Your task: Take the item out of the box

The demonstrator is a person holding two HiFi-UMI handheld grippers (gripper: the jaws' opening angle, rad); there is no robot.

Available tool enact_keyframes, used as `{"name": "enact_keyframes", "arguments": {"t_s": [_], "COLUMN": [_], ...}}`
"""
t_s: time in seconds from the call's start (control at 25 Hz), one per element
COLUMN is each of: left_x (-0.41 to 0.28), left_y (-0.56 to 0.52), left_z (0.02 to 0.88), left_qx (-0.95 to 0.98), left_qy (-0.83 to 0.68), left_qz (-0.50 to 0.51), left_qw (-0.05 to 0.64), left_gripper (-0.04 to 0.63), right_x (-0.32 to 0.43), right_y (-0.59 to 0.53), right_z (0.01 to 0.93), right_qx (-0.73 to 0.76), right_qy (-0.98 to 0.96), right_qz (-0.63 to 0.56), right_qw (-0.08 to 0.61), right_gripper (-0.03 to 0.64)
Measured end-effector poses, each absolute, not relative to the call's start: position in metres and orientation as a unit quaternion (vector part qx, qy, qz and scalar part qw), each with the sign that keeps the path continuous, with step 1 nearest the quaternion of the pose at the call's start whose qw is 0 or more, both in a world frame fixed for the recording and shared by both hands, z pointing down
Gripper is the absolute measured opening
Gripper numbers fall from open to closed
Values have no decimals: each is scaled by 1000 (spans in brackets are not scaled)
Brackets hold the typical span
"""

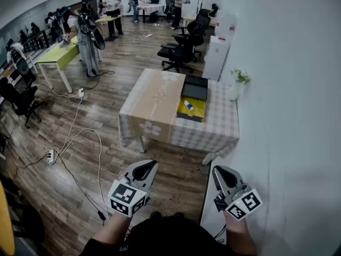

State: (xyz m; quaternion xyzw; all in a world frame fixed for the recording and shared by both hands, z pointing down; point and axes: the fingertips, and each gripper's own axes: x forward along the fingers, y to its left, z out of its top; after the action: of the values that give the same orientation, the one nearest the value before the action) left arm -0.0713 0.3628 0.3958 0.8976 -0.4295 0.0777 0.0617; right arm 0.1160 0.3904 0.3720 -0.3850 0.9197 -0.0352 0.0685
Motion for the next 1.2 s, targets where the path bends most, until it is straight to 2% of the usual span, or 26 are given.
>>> {"name": "enact_keyframes", "arguments": {"t_s": [0.72, 1.2], "left_x": [-139, -172], "left_y": [363, 332], "left_z": [403, 428], "left_qx": [891, 880], "left_qy": [-444, -461], "left_qz": [64, 70], "left_qw": [64, 92], "left_gripper": [20, 20], "right_x": [55, 27], "right_y": [371, 331], "right_z": [375, 394], "right_qx": [-380, -358], "right_qy": [921, 929], "right_qz": [-54, -80], "right_qw": [68, 51], "right_gripper": [38, 40]}}
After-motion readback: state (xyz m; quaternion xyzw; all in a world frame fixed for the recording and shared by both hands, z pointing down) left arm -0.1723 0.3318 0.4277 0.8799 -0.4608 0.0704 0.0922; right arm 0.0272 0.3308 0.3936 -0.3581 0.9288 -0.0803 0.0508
